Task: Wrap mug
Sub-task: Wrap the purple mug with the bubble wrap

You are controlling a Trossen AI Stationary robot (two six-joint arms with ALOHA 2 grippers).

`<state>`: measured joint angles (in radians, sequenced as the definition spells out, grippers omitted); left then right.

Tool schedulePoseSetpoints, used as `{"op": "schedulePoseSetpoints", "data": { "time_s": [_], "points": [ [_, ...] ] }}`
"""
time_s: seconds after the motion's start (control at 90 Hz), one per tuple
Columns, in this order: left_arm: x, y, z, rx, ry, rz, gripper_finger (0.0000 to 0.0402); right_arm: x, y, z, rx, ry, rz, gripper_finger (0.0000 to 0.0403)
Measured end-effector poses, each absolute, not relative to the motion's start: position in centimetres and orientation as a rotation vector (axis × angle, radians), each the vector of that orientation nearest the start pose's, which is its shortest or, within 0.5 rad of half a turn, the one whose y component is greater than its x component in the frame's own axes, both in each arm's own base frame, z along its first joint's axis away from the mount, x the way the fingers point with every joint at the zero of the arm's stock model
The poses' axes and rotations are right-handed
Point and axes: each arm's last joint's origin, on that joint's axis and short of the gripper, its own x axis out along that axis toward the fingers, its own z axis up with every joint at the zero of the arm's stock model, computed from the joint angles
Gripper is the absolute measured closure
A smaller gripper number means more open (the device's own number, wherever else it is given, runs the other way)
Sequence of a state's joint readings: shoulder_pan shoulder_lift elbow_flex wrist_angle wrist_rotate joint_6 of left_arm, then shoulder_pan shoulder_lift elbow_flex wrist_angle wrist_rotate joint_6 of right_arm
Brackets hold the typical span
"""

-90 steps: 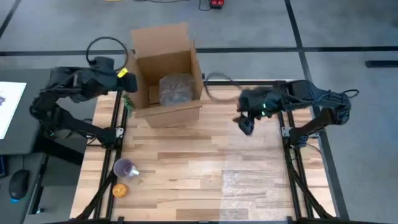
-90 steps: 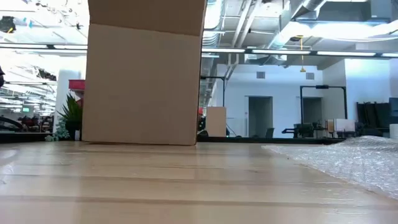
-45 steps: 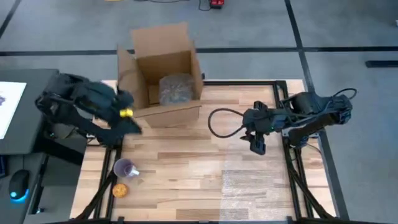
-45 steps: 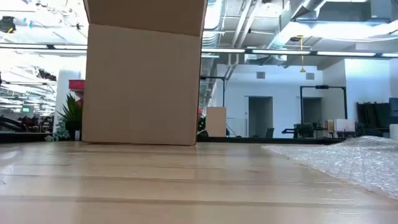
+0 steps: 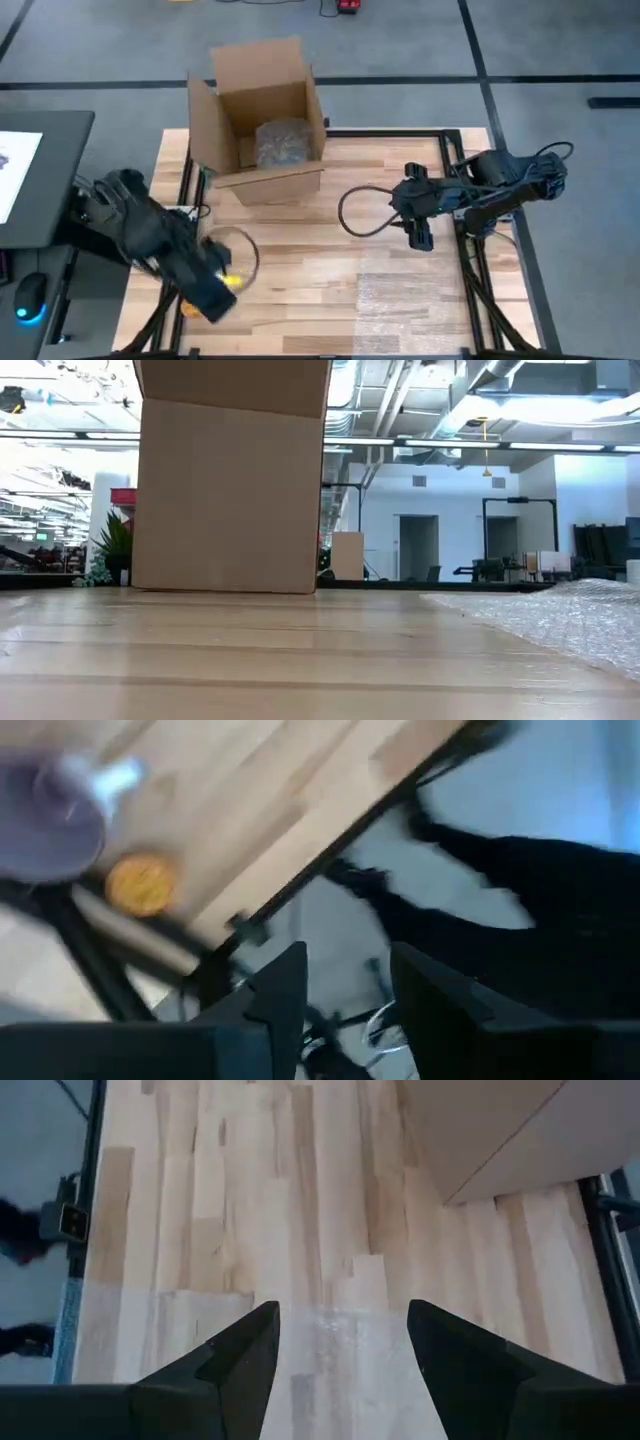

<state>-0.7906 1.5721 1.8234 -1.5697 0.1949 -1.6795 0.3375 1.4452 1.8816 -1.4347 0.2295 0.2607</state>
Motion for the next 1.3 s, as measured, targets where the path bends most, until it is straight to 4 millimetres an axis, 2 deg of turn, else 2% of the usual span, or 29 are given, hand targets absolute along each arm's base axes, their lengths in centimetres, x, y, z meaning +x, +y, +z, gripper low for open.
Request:
{"op": "schedulePoseSetpoints", "data": {
  "time_s": [0.111,0.278,0.411,0.622,0.789,0.967,1.056,1.111,1.211,1.3],
  "points": [
    [18.4,-20.2,36.4,-0.825,1.66,0.484,0.0253,22.1,8.2,44.2,-0.057,0.964,0.011,0.0188],
    [18.4,-19.0,32.3,-0.636,1.725,0.52,0.0221,21.7,9.3,44.3,-0.075,0.946,0.046,0.0188],
    [17.6,-17.9,29.4,-0.5,1.782,0.478,0.0207,22.1,9.2,44.6,-0.056,0.9,0.019,0.0188],
    [16.7,-17.2,24.3,-0.445,1.808,0.481,0.0206,22.6,8.7,44.7,0.019,0.872,-0.025,0.0188],
    [15.8,-16.3,21.1,-0.38,1.831,0.517,0.0205,22.4,9.1,44.7,0.129,0.872,-0.063,0.0188],
    [14.9,-15.6,19.5,-0.276,1.854,0.513,0.0227,23.1,9.6,44.2,0.218,0.892,-0.114,0.0188],
    [15.1,-15.7,19.4,-0.221,1.8,0.472,0.0264,24.3,10.0,43.1,0.212,0.923,-0.154,0.0188],
    [15.3,-15.7,19.4,-0.201,1.769,0.457,0.0299,25.1,10.4,41.7,0.178,0.966,-0.183,0.0189],
    [15.5,-15.9,19.3,-0.201,1.747,0.434,0.0372,26.4,10.7,37.6,0.233,1.088,-0.258,0.0194],
    [15.6,-16.1,19.6,-0.206,1.724,0.436,0.0392,27.1,10.6,33.4,0.305,1.206,-0.366,0.0203]
  ]
}}
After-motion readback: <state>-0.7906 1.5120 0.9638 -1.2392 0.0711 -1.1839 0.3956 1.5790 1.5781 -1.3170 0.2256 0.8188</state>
